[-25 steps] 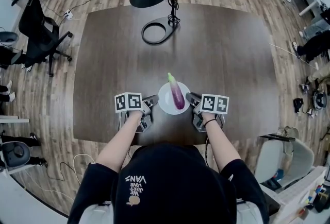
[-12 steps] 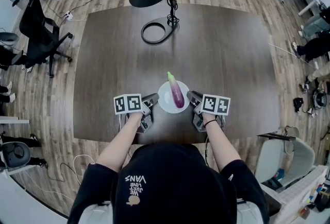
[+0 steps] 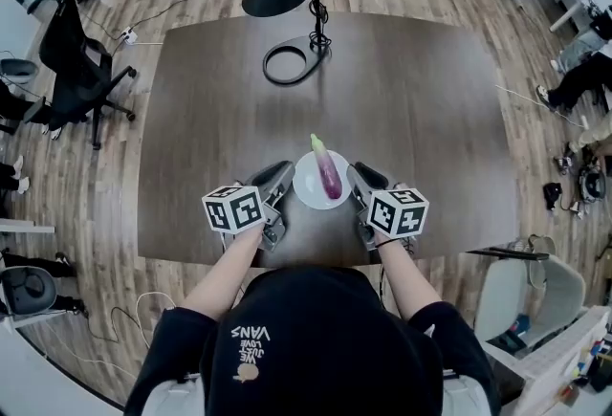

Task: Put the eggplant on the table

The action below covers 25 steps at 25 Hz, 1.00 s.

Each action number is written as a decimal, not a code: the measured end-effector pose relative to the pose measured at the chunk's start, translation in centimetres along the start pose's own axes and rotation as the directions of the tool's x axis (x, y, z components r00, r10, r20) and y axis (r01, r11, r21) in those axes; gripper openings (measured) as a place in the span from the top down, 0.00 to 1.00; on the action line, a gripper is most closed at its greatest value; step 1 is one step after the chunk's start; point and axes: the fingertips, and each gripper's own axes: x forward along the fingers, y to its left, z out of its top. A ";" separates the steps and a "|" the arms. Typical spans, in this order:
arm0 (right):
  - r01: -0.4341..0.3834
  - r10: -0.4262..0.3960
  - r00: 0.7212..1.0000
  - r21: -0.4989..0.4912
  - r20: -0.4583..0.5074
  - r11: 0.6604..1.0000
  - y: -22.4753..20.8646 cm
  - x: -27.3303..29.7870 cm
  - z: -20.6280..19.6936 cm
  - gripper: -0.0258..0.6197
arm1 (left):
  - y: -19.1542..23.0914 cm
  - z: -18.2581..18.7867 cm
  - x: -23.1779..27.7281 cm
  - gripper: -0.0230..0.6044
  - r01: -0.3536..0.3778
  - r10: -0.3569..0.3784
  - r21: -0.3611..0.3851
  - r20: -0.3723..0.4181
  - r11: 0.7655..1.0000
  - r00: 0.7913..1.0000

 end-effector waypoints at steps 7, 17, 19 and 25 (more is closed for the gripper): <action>-0.005 0.047 0.977 -0.198 0.208 0.980 4.4 -3.9 4.1 0.90 | -4.5 2.2 -2.8 0.90 0.000 -0.038 0.305 0.116 0.952 0.992; -0.005 0.081 0.951 -0.246 0.298 0.969 7.9 -7.4 5.7 0.90 | -8.1 3.4 -6.1 0.92 -0.006 -0.081 0.437 0.178 0.900 0.981; 0.009 0.072 0.948 -0.254 0.310 0.967 8.2 -7.9 5.7 0.90 | -8.3 3.4 -6.6 0.91 -0.010 -0.081 0.438 0.189 0.899 0.979; 0.015 0.077 0.945 -0.276 0.319 0.961 9.0 -8.6 5.8 0.91 | -8.3 3.4 -7.2 0.91 -0.025 -0.074 0.446 0.202 0.895 0.977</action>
